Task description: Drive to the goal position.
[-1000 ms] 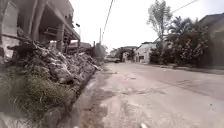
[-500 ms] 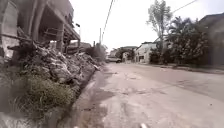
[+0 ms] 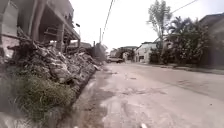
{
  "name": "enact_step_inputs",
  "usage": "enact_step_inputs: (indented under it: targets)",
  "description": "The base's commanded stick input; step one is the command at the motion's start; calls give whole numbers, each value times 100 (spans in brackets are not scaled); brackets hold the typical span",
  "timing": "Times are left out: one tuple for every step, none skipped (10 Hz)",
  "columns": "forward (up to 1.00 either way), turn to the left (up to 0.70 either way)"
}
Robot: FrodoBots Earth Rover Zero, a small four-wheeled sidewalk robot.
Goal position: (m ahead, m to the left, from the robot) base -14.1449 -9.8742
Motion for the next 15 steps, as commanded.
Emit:
enact_step_inputs:
  targets:
    - [5, 0]
    - [4, 0]
    - [4, 0]
    - [5, 0]
    - [4, 0]
    - [4, 0]
    - [5, 0]
    - [4, 0]
    - [4, 0]
    - [4, 0]
    - [4, 0]
    - [4, 0]
    - [4, 0]
    - [5, 0]
    - [4, 0]
